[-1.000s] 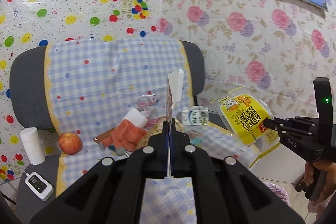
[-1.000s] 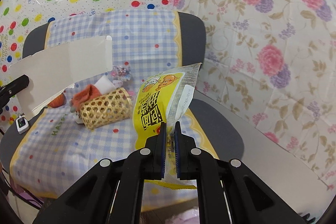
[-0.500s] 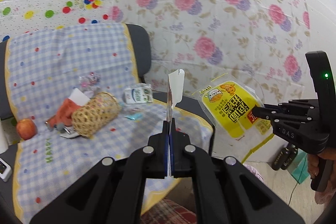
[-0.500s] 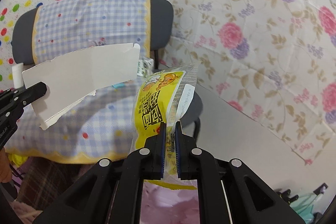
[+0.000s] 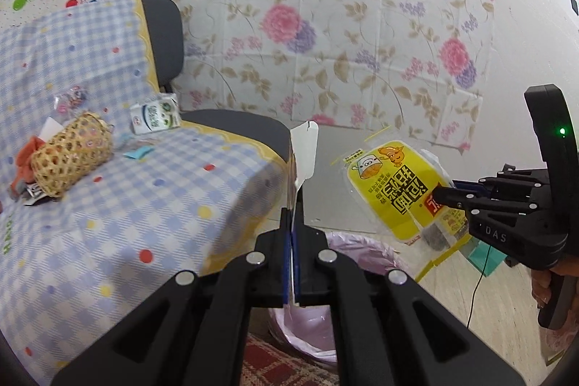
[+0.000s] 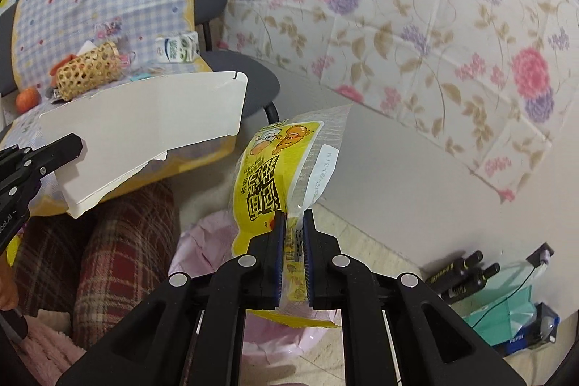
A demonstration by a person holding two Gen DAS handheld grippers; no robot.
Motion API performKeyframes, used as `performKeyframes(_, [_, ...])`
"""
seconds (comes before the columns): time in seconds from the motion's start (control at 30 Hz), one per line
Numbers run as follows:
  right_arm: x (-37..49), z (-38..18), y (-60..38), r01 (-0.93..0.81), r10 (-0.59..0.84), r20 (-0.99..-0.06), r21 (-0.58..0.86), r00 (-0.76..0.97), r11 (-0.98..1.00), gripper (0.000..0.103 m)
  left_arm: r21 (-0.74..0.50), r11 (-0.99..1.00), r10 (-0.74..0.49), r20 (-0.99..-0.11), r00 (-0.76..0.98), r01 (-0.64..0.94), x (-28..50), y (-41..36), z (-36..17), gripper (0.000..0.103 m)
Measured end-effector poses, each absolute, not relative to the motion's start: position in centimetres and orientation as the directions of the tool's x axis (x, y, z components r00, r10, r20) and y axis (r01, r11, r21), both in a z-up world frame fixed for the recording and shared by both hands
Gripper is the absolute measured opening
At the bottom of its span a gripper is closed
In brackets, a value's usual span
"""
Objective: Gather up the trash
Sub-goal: 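Carry the yellow snack bag with the right gripper over the pink trash bin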
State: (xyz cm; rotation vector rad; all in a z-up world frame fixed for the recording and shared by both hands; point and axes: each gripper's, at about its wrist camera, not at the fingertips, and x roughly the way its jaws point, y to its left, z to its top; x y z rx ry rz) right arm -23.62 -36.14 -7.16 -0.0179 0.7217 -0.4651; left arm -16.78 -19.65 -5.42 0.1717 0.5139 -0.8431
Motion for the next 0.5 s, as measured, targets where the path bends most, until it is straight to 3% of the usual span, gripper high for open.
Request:
performKeyframes(0.4, [-21.8, -10.4, -38.8, 0.418, -0.403, -0.683, -0.156, 0.609, 0.895, 0.016, -0.08, 0.624, -0.676, -0.553, 0.486, 0.777, -15.3, -23.7, -7.2, 0.0])
performKeyframes(0.47, [-21.1, -11.2, -39.0, 0.394, -0.382, -0.708, -0.157, 0.594, 0.906, 0.023, -0.071, 0.624, -0.665, -0.572, 0.481, 0.778, -15.1, -24.2, -7.4, 0.001])
performKeyframes(0.5, [-21.0, -11.4, -39.0, 0.394, -0.385, -0.71, -0.162, 0.59, 0.904, 0.032, -0.072, 0.627, -0.66, -0.577, 0.481, 0.776, -14.9, -24.3, -7.5, 0.003])
